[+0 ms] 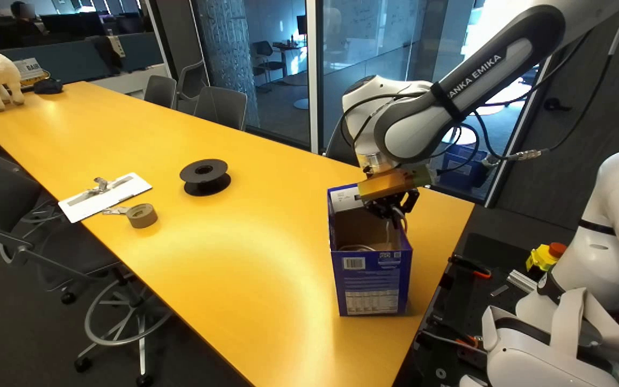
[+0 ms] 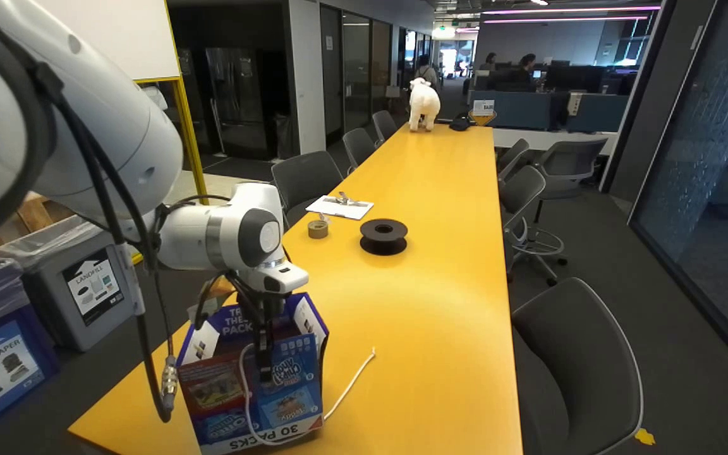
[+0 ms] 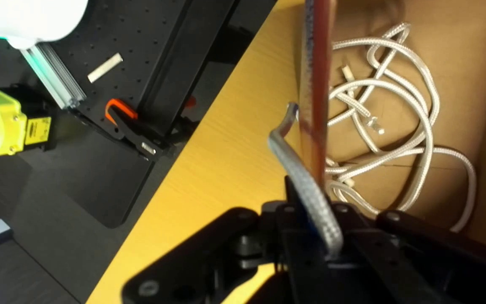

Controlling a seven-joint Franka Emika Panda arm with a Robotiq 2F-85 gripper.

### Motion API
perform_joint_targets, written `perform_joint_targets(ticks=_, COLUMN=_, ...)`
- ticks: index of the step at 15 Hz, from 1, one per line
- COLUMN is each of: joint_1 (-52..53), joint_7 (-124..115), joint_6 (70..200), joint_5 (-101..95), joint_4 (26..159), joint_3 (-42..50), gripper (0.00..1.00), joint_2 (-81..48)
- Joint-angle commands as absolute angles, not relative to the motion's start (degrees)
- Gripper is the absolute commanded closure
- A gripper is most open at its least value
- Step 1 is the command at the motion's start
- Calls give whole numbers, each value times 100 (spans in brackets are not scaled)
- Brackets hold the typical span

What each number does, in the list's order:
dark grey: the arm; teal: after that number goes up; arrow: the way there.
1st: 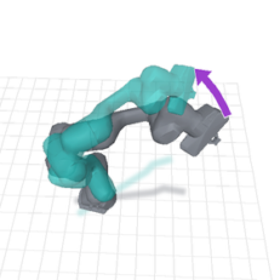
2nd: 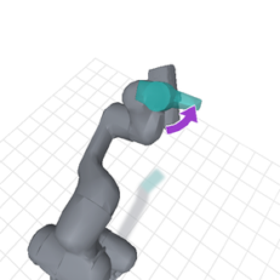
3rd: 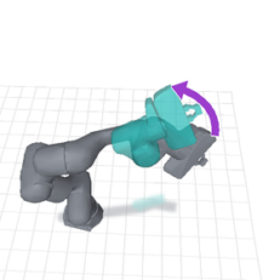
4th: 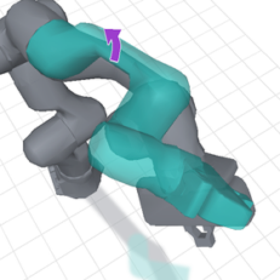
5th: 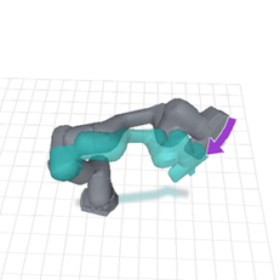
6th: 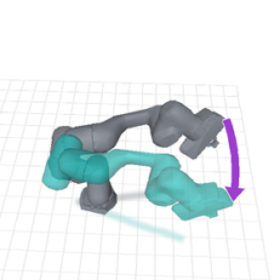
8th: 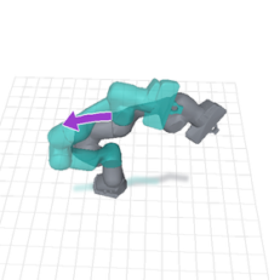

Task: Put the strings inside the blue box.

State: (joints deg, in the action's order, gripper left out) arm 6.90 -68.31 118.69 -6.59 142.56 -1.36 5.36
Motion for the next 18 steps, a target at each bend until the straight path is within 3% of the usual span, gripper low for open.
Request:
perform_joint_targets(ticks=1, joint_1=307, joint_7=-6456, joint_6=12858, joint_5=-1158, joint_4=14688, joint_3=-116, gripper=93, joint_2=748)
perform_joint_targets(ticks=7, joint_1=-175, joint_7=-5986, joint_6=14394, joint_5=-910, joint_4=14690, joint_3=117, gripper=95, joint_2=329)
perform_joint_targets(ticks=15, joint_1=-143, joint_7=-6169, joint_6=14528, joint_5=-698, joint_4=14412, joint_3=0, gripper=96, joint_2=91)
perform_joint_targets(ticks=16, joint_1=-137, joint_7=-6059, joint_6=14538, joint_5=-594, joint_4=14401, joint_3=4, gripper=71, joint_2=73)
perform_joint_targets(ticks=17, joint_1=-132, joint_7=-5993, joint_6=14559, joint_5=-516, joint_4=14408, joint_3=8, gripper=70, joint_2=74)
perform_joint_targets(ticks=18, joint_1=-134, joint_7=-5867, joint_6=14586, joint_5=-518, joint_4=14436, joint_3=17, gripper=63, joint_2=98)
